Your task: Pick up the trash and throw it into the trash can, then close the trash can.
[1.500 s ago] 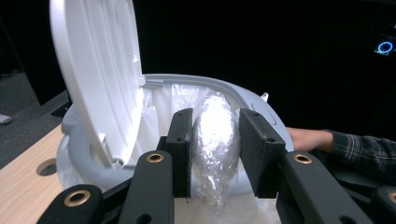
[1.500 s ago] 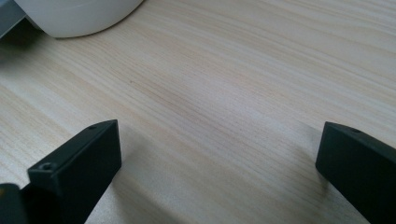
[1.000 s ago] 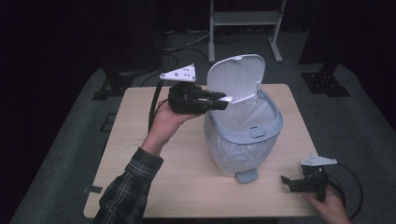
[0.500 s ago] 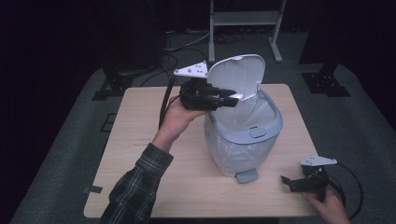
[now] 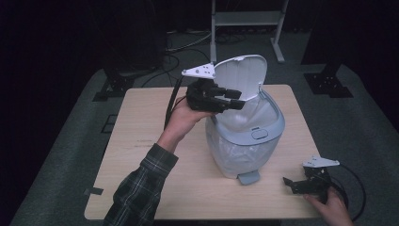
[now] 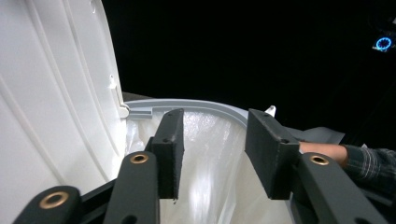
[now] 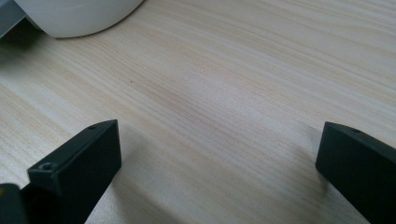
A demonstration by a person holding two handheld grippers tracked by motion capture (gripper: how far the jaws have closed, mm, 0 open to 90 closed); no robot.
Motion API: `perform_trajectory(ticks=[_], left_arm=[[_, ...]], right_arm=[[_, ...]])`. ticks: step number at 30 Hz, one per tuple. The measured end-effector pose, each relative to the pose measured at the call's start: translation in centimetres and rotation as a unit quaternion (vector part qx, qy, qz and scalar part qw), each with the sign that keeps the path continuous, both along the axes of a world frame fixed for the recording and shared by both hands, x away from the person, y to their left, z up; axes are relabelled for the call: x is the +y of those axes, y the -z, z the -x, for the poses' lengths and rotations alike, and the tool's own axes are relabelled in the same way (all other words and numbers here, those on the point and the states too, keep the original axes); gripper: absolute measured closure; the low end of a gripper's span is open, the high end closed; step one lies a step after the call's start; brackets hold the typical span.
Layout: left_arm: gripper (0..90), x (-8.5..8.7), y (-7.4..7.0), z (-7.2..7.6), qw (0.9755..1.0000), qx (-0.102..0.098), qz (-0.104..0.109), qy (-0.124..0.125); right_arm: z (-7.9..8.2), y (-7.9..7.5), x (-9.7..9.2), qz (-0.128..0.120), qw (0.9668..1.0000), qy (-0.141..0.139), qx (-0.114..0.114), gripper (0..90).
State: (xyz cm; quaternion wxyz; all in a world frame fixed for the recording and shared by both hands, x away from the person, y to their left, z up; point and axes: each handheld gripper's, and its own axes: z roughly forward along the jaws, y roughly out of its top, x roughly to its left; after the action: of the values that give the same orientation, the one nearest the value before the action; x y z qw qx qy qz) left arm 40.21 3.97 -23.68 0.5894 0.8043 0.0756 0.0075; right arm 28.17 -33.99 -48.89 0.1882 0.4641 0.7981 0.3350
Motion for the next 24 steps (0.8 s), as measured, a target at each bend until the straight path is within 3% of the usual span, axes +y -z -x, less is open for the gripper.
perform_trajectory(ticks=[4, 10, 14, 24], left_arm=[[58.5, 0.7, -0.2, 0.0, 1.0000, -0.003, 0.000, 0.001], [80.9, 2.7, -0.7, -0.1, 1.0000, 0.004, 0.006, -0.002], [88.9, 4.2, -1.0, -0.2, 0.9998, 0.006, 0.013, -0.015], [90.0, 6.9, -1.2, -0.6, 0.9987, -0.008, 0.009, -0.049]], right_arm=[[0.0, 0.0, 0.0, 0.000, 1.0000, 0.000, 0.000, 0.0], [0.0, 0.0, 0.0, 0.000, 1.0000, 0.000, 0.000, 0.0], [0.0, 0.0, 0.0, 0.000, 1.0000, 0.000, 0.000, 0.0], [0.2, 0.0, -0.1, -0.001, 1.0000, 0.003, 0.000, 0.0]])
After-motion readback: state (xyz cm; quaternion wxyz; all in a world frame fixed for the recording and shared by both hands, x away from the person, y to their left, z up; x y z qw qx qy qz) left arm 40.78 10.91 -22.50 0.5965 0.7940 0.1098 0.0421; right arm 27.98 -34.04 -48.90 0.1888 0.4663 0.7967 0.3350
